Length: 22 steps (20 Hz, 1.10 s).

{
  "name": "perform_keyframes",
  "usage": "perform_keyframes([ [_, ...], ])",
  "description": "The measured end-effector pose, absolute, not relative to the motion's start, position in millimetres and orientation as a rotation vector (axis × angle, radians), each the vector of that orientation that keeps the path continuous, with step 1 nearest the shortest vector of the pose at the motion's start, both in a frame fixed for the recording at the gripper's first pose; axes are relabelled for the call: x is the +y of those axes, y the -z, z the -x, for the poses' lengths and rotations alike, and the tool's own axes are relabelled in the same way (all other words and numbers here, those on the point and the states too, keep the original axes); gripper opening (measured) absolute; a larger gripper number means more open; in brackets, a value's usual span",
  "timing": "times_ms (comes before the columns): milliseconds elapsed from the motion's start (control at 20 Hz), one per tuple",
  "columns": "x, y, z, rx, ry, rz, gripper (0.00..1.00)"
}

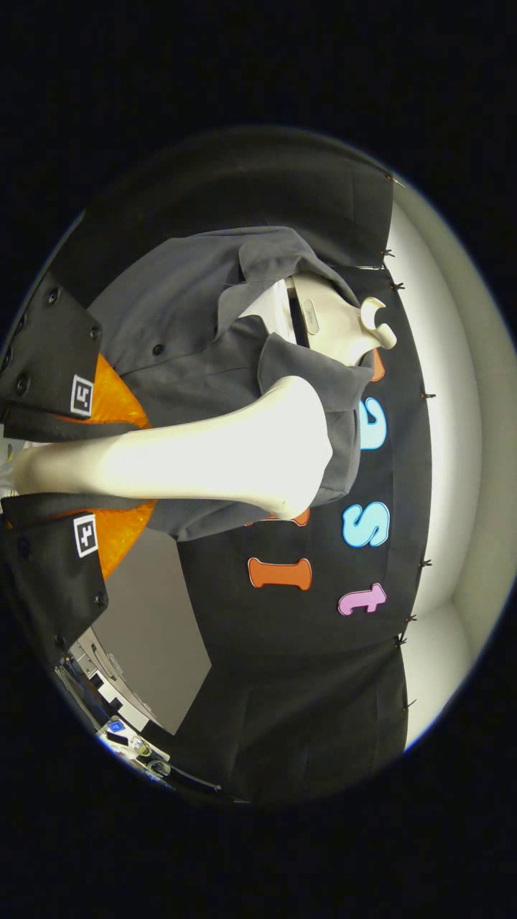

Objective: Iron the clothes twice with a garment steamer, once on the left side and once on the right side.

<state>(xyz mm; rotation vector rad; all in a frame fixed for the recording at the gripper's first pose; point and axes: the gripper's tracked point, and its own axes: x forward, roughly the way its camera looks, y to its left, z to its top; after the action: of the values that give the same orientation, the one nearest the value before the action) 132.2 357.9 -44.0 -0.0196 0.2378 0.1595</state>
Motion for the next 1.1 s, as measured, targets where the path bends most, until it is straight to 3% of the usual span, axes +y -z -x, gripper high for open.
perform_keyframes([
  [1100, 353, 186, -136, 0.420, -0.135, 0.086, 0.36],
])
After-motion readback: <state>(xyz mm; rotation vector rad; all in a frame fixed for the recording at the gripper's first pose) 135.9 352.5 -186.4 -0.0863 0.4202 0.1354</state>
